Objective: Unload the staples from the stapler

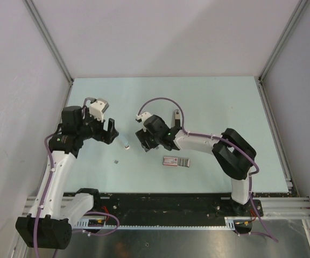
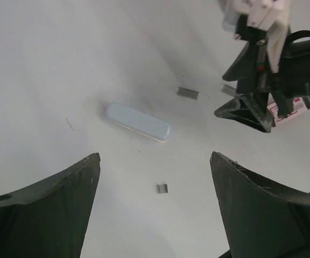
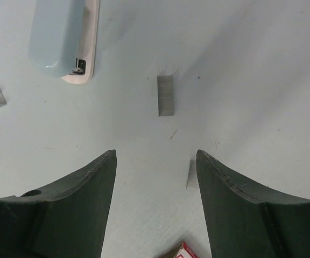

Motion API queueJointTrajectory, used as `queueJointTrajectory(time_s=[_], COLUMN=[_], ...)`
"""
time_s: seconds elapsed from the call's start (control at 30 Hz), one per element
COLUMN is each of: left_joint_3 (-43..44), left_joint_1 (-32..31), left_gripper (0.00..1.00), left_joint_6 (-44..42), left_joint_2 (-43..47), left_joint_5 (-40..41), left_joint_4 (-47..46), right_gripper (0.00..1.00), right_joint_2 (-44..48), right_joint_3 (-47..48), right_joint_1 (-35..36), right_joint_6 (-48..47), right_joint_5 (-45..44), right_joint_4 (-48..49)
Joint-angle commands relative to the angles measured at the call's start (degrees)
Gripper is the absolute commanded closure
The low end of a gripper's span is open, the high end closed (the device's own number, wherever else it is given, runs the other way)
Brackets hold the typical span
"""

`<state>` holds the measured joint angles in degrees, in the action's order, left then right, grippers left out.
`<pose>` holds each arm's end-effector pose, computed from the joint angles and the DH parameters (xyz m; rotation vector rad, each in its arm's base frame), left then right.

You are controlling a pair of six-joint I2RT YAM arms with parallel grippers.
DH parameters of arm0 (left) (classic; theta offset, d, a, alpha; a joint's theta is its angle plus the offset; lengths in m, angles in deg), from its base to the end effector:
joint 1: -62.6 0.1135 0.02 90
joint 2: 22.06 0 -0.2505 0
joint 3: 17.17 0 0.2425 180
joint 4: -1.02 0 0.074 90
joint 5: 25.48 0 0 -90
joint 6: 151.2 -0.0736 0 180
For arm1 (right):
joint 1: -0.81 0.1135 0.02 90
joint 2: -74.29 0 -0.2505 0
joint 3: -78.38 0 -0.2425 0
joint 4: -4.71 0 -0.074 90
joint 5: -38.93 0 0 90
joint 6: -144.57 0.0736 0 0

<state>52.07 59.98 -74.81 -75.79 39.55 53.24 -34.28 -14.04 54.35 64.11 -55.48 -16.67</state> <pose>0.2166 -0.0410 0.2962 0.5408 2.0982 -0.3712 0.2631 0.3466 0.1648 -0.8448 2.1976 0.4662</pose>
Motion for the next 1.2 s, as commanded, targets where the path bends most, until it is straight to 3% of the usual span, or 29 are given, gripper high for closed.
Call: queueJointTrajectory(time_s=[0.0, 0.17, 0.3, 0.47, 0.63, 0.93, 1.17], left_joint_3=[1.3, 0.9, 1.2, 3.8, 9.7, 15.4, 15.7], left_joint_1=[0.6, 0.6, -1.4, -9.0, -12.8, -19.1, -21.5], left_gripper=[0.11, 0.10, 0.07, 0.07, 0.08, 0.10, 0.11], left_joint_6=[-1.8, -4.8, -12.0, -26.5, -39.6, -52.3, -57.9], left_joint_2=[-0.7, -3.0, -6.7, -16.0, -26.9, -40.1, -45.6], left_joint_5=[-4.3, -6.3, -9.3, -6.5, -5.4, -4.7, -4.8], left_joint_4=[2.2, 2.2, 2.3, 2.2, 2.2, 2.3, 2.2], right_gripper=[0.35, 0.36, 0.39, 0.40, 0.38, 0.40, 0.40], right_joint_2=[-1.3, -3.3, -0.2, 9.6, 15.6, 23.6, 28.0], right_joint_3=[4.4, 6.2, 5.0, -5.3, -13.6, -28.4, -35.5], right_joint_1=[0.5, 0.5, -1.7, -5.4, -4.7, -3.1, -4.2], right_joint_6=[-3.1, -3.7, -0.8, 8.3, 15.1, 21.6, 25.3], right_joint_5=[3.6, 2.9, 2.4, 3.6, 0.9, -5.6, -10.0], right_joint_4=[-1.0, -3.0, -3.5, 6.5, 13.1, 29.2, 33.9])
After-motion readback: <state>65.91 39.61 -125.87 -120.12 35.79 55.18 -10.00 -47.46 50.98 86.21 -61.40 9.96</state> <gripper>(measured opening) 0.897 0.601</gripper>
